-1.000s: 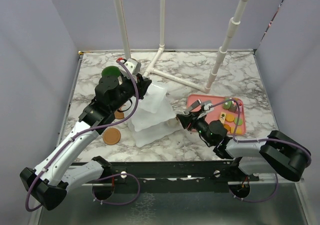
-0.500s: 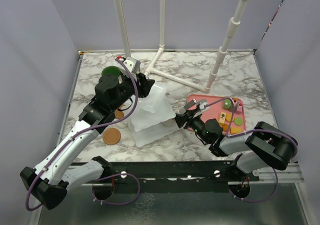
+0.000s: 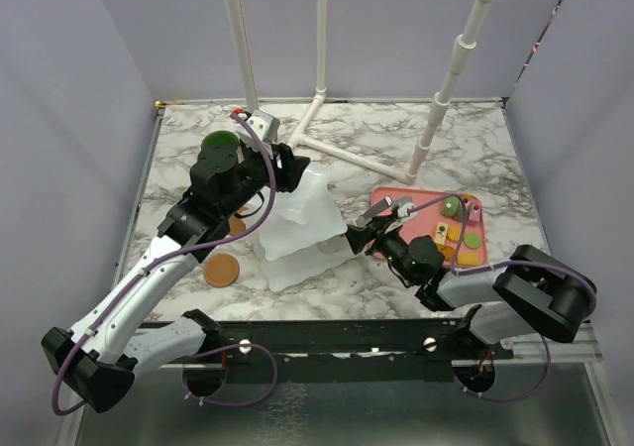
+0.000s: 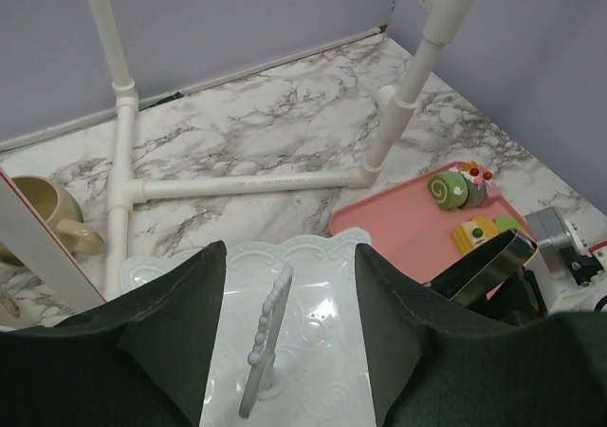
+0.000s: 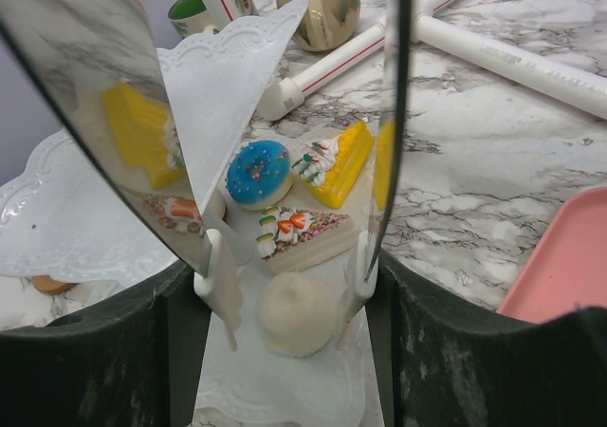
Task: Serve the afternoon tea
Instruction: Place the desert on the desert table, then pick up the desert from the tray.
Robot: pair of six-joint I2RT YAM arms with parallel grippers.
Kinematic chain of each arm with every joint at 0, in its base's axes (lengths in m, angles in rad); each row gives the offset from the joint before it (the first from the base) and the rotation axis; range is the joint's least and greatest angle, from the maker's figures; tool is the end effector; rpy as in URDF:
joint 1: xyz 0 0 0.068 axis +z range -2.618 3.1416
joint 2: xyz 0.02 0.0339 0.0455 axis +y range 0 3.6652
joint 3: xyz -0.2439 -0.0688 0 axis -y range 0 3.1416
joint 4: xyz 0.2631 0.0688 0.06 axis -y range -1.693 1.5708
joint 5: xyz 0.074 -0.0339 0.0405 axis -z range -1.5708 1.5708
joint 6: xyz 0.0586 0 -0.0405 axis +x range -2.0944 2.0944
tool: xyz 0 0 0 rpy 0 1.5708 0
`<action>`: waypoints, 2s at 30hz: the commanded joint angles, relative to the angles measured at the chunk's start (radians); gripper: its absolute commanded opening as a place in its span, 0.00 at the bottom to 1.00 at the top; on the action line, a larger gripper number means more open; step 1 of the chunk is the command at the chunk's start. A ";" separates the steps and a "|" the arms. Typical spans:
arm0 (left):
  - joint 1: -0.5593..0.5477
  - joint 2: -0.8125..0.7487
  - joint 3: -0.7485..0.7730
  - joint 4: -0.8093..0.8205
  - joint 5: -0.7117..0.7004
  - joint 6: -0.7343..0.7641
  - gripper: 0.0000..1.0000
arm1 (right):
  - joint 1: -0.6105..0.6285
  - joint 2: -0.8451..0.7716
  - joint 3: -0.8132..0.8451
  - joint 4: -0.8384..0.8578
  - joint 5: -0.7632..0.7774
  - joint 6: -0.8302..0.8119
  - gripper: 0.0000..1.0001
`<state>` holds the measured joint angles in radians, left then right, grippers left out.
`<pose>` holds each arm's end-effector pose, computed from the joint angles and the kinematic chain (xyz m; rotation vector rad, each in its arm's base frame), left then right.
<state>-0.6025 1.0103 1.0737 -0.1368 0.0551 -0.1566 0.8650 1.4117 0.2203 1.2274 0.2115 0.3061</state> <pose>0.2299 -0.1621 0.3869 0.4136 1.6296 -0.6216 0.1817 0.1943 0.1369 -0.2681 1.5633 0.7638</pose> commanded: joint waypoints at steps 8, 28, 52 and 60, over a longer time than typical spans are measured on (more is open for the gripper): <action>-0.002 0.001 0.046 0.003 -0.017 0.011 0.62 | 0.007 -0.338 -0.020 -0.227 0.192 -0.054 0.60; -0.002 -0.008 0.074 -0.030 0.004 0.028 0.89 | -0.414 -0.422 0.216 -0.697 0.543 -0.087 0.58; -0.002 0.004 0.073 -0.046 -0.004 0.064 0.93 | -0.600 -0.279 0.231 -0.693 0.497 -0.036 0.50; -0.002 0.009 0.072 -0.045 -0.002 0.059 0.94 | -0.617 -0.282 0.234 -0.695 0.516 -0.050 0.50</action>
<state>-0.6025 1.0172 1.1225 -0.1669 0.0555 -0.1074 0.2653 1.1313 0.4271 0.5278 0.7136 0.2607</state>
